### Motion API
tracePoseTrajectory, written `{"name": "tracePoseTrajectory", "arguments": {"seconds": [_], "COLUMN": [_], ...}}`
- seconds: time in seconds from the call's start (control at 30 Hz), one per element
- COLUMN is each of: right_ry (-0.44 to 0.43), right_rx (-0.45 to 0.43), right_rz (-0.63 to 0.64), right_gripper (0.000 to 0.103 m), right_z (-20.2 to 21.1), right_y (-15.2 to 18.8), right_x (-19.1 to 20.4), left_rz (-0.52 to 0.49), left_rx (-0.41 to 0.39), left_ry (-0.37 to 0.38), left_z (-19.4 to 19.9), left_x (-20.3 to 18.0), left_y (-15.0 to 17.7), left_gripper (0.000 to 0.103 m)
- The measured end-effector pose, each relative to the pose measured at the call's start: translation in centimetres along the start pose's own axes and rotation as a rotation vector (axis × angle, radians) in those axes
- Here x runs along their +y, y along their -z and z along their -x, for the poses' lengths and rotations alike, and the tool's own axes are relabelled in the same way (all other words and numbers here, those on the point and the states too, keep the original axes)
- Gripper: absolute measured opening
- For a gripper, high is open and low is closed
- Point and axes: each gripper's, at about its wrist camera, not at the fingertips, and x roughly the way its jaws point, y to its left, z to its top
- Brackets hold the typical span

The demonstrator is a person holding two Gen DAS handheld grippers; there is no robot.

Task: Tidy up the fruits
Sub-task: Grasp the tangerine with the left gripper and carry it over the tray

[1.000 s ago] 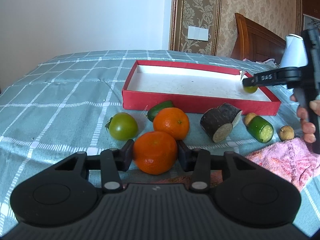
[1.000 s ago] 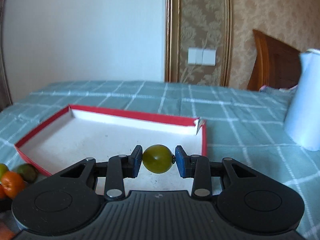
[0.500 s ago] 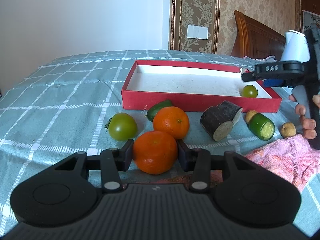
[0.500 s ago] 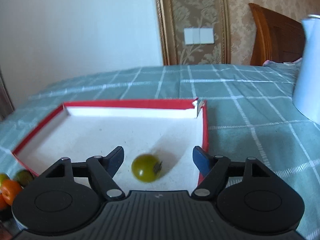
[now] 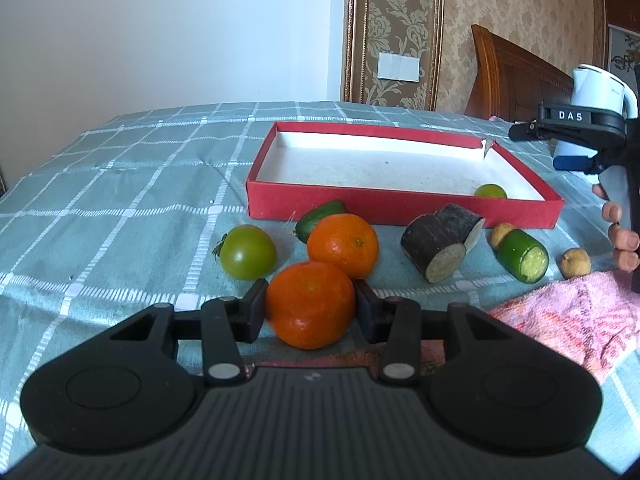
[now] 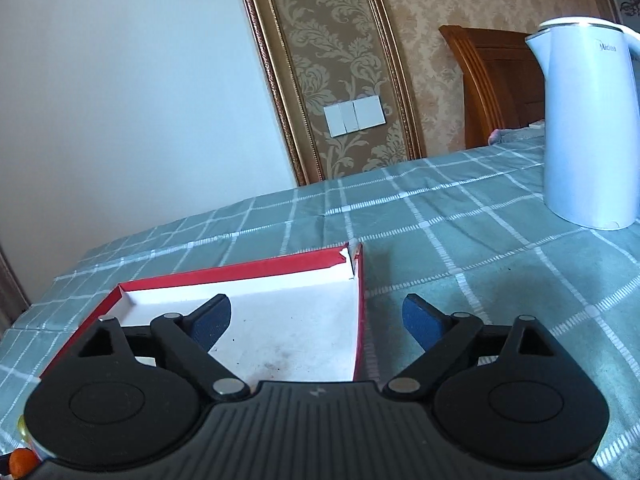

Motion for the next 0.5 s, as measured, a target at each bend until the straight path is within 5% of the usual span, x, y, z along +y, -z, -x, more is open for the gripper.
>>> {"name": "tracePoseTrajectory", "arguments": {"seconds": [0.5], "right_ry": [0.077], "right_rx": [0.059], "right_rz": [-0.066], "right_gripper": [0.093], "right_z": [-0.9], "right_y": [0.2], "right_x": [-1.2], "left_rz": [-0.011], "left_rx": [-0.074], "left_ry": [0.047], "left_z": [1.0], "left_x": [-0.3], "left_y": [-4.2], "left_gripper": [0.041]}}
